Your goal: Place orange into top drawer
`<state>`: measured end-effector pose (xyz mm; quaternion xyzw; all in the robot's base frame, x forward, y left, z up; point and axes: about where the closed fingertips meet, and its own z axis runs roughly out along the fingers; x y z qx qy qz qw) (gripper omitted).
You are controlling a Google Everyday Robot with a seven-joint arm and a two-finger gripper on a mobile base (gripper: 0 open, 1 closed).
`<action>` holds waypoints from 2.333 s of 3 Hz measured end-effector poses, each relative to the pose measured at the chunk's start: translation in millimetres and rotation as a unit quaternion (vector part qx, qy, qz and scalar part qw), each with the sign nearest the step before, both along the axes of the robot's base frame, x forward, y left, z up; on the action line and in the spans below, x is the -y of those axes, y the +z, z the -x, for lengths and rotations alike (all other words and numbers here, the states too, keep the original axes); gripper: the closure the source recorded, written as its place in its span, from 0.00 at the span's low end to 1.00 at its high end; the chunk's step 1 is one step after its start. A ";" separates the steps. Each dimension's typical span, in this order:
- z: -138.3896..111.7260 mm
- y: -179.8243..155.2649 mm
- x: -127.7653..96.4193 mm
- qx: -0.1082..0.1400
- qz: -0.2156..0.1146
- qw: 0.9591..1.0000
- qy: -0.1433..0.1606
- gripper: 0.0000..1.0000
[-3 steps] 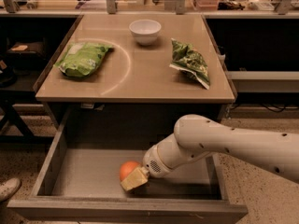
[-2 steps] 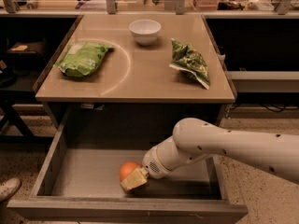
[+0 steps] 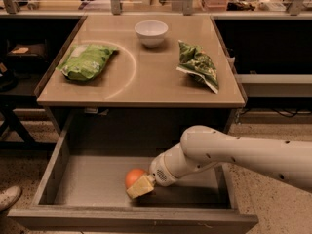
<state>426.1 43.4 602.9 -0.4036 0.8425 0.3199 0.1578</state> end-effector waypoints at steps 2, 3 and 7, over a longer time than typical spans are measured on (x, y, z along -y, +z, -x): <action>0.0 0.0 0.0 0.000 0.000 1.000 0.000 0.57; 0.0 0.0 0.0 0.000 0.000 1.000 0.000 0.36; 0.5 3.7 -1.5 0.000 0.000 1.000 0.000 0.00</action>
Offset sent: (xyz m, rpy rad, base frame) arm 0.0000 0.0000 0.0000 0.0000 0.0000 0.0000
